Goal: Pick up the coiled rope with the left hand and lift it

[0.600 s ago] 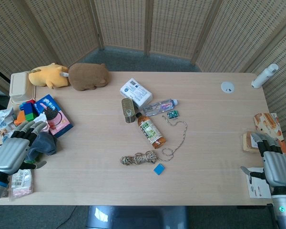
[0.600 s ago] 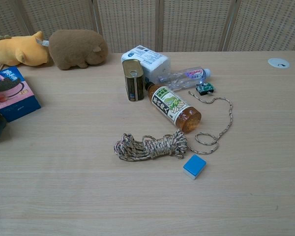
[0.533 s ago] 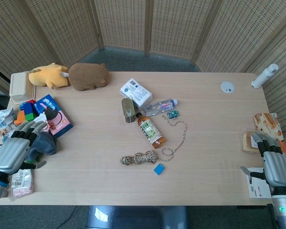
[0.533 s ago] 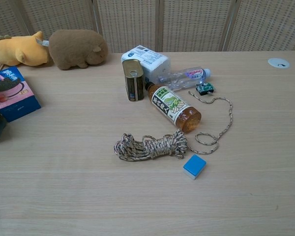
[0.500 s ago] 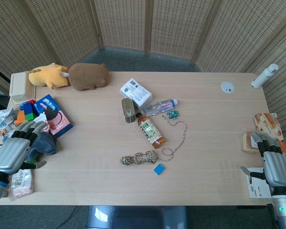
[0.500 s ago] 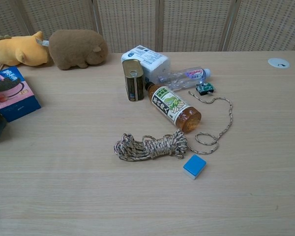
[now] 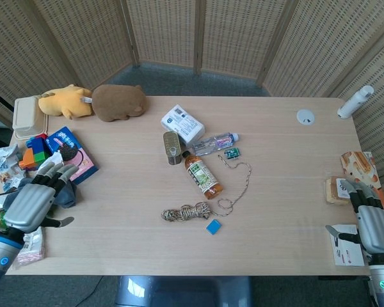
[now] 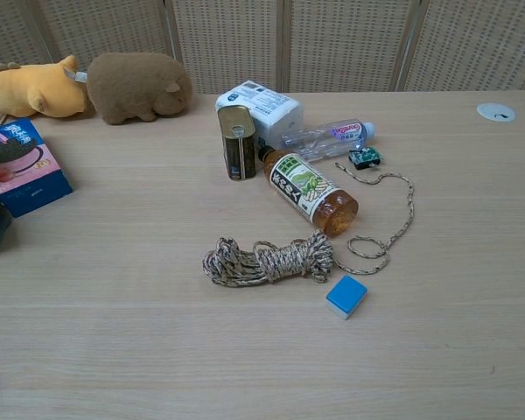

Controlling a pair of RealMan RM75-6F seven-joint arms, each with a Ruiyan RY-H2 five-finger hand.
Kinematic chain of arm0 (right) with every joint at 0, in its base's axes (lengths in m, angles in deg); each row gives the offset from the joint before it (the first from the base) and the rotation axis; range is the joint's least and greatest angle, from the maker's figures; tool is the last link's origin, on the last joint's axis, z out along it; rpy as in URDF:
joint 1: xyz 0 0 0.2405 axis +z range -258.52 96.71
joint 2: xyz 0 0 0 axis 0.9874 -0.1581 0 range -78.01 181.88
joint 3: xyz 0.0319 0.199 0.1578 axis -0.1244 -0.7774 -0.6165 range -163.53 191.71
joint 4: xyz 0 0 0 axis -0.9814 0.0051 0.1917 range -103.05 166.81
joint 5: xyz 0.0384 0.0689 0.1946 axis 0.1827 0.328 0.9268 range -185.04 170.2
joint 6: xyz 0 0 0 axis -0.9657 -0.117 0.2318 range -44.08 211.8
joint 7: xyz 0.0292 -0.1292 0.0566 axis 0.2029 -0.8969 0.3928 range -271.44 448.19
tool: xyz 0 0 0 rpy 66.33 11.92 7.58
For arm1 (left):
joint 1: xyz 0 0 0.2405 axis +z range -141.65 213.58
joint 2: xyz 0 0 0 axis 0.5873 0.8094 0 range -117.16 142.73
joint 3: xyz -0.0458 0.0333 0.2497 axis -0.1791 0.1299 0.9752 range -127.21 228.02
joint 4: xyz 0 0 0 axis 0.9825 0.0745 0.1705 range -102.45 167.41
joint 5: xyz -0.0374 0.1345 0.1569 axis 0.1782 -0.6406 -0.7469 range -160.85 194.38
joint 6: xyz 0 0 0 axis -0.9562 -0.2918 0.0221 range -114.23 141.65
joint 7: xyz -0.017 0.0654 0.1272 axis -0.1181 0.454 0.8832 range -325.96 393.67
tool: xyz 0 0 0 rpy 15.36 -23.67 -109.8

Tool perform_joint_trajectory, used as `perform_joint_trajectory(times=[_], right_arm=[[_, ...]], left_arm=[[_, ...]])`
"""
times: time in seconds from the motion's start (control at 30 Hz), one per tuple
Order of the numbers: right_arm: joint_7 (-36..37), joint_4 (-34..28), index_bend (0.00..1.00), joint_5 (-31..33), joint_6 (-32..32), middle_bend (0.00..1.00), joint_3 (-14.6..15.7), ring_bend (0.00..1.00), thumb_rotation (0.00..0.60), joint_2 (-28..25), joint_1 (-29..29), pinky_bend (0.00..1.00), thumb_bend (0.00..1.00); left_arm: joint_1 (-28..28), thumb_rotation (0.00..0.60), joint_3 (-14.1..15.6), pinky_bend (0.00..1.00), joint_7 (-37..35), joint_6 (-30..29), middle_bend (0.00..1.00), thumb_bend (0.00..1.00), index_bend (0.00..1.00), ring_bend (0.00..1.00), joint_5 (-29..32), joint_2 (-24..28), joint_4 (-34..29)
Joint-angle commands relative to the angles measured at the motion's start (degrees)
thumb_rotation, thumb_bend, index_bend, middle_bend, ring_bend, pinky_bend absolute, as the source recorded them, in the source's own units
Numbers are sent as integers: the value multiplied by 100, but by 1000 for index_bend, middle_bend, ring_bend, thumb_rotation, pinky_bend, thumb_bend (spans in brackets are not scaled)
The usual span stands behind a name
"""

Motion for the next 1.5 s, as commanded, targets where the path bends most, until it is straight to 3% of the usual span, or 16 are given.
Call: perform_joint_trajectory(times=[0.03,0.17,0.4,0.67,0.87,1.23,1.5], right_arm=[[20,-28,0,-38,19,0,-9,0,600,-50,-1,0,13],[85,-79,0,-69,23,0,-14,0,600,-154,-6,0,14],[257,-96,0,-64,196,0,5,0,600,-382,-160,0,13],[489,-68,0,27,487,0,24,0,600,-650,-436,0,13],[578,-81,0,119,549,0,35,0,600,-765,-555,0,13],[557,-153,0,215,639,0,-12,0,600,-887,-653,0,15],[650,-142,0,288,676,0,-21,0,600,-935,-742,0,14]], left_arm=[[-342,600,-41,0,267,484,0,0,25,0,-3,-355,15],[-800,600,-202,0,623,980,0,0,22,0,226,-1007,154],[-1441,600,-434,0,1631,1346,0,0,16,0,1047,-2375,487],[-2044,600,-571,0,2551,1356,9,0,48,1,2018,-3733,1180],[-2397,600,-537,0,2973,1337,0,0,27,0,2318,-4566,1975],[-2749,600,-531,0,3053,1447,3,0,41,0,2635,-5485,2975],[-2884,600,-525,0,3095,1471,72,0,100,49,2876,-5936,3412]])
